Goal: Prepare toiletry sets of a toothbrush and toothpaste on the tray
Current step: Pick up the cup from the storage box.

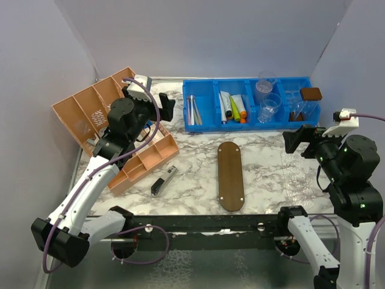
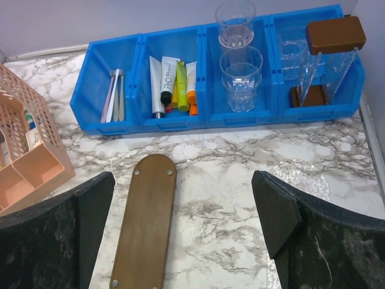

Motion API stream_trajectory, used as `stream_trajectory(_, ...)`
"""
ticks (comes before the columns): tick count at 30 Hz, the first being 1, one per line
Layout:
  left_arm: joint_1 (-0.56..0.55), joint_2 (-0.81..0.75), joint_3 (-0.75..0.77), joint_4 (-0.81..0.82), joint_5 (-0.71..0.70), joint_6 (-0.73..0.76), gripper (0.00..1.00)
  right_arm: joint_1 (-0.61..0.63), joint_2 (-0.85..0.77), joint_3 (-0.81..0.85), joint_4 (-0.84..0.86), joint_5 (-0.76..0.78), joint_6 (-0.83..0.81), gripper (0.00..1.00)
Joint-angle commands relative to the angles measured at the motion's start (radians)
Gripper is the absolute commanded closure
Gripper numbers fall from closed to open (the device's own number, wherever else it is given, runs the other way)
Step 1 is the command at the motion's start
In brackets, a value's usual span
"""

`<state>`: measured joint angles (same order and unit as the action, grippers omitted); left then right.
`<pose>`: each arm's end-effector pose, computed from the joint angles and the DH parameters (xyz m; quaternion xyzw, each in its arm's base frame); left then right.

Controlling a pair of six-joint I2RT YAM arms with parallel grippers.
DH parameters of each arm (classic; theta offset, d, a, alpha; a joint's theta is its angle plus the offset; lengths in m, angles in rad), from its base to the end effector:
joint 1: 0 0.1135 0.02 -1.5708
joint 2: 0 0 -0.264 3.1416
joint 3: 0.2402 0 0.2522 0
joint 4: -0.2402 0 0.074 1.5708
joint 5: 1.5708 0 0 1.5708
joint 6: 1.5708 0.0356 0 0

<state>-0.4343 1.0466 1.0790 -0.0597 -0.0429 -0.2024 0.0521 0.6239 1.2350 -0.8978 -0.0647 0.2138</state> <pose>0.2186 -0.0997 0.4070 0.0680 0.7134 -0.2036 0.6670 0.0768 0.0063 0.4264 0.0453 0.7994 0.1050 0.5898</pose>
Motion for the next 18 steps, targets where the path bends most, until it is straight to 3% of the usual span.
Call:
stream_trajectory(1, -0.006, -0.011, -0.011, 0.033, -0.016, 0.007, 0.01, -0.005, 0.001, 0.036, 0.008, 0.030, -0.021, 0.00)
stream_trajectory(18, -0.009, -0.005, -0.014, 0.035, -0.008, 0.004, 0.01, -0.005, -0.006, -0.002, 0.039, 0.020, -0.013, 0.00)
